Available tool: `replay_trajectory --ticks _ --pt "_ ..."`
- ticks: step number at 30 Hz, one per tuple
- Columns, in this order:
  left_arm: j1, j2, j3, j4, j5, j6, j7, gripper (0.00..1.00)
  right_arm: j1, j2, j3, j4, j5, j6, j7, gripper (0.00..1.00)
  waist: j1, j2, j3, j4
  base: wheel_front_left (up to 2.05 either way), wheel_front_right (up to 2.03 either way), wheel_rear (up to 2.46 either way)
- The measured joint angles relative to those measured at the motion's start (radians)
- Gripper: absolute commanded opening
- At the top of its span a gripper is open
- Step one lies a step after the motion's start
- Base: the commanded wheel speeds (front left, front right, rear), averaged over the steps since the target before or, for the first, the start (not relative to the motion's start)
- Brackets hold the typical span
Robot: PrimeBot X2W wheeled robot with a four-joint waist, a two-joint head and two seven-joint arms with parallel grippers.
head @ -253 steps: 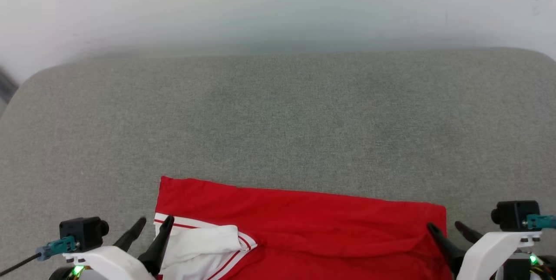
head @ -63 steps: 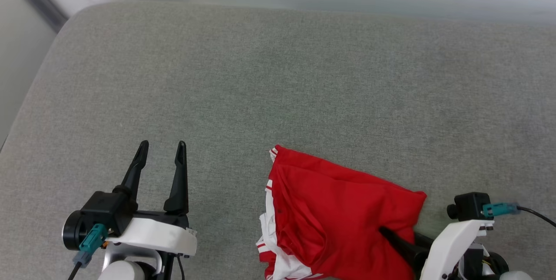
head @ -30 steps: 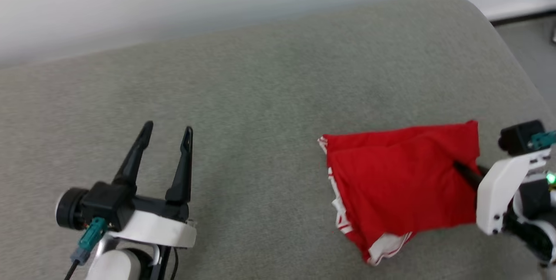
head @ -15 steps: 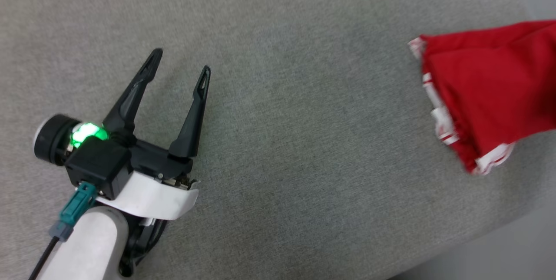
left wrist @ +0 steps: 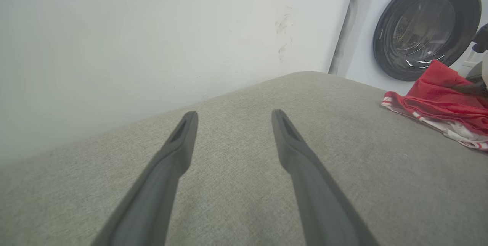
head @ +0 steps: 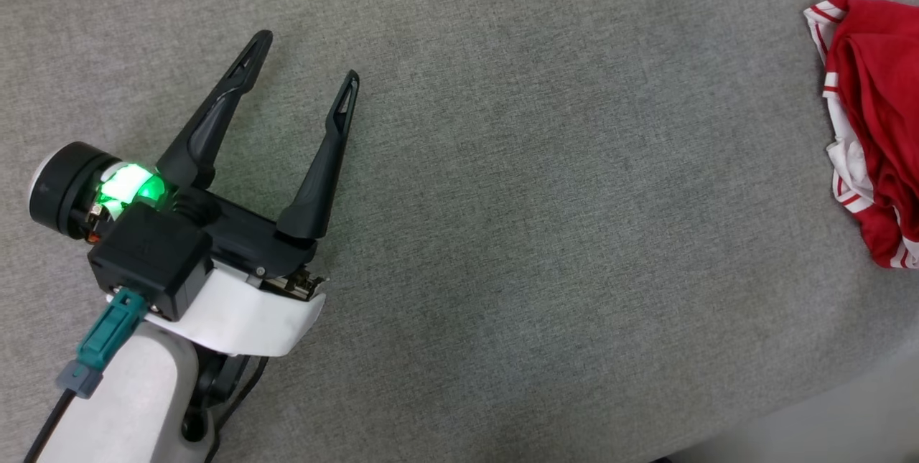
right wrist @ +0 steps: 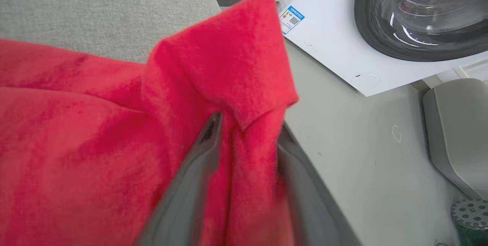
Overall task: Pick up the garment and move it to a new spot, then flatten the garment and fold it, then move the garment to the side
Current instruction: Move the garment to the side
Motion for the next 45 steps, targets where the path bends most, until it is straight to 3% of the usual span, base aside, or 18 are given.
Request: replay_trajectory --ticks 6,11,19,30,45 --pt "0.0 -0.005 -0.001 0.019 -0.009 0.006 -0.013 1.0 -0.009 0.039 -0.073 0.0 -0.109 0.0 -0.084 1.0 -0.0001 0.0 -0.025 0.002 0.0 0.0 0.0" --pt "0.018 -0.03 -0.006 0.06 -0.021 0.018 -0.052 1.0 0.006 0.036 -0.084 -0.047 -0.122 0.0 -0.157 1.0 -0.0001 0.0 -0.082 0.012 0.0 0.0 0.0" --pt "0.113 -0.068 0.01 0.131 -0.056 0.069 -0.099 1.0 0.136 0.054 0.007 -0.215 -0.046 0.0 -0.232 1.0 -0.0002 0.0 -0.211 0.042 0.0 0.0 0.0" --pt "0.24 -0.119 0.027 0.204 -0.09 0.125 -0.135 1.0 0.414 0.156 0.144 -0.49 0.048 0.0 -0.2 1.0 -0.0003 0.0 -0.386 0.138 0.0 0.0 0.0" --pt "0.367 -0.121 0.065 0.286 -0.114 0.165 -0.147 1.0 0.65 0.244 0.302 -0.6 0.175 0.0 -0.222 1.0 -0.0004 0.0 -0.564 0.302 0.0 0.0 0.0"
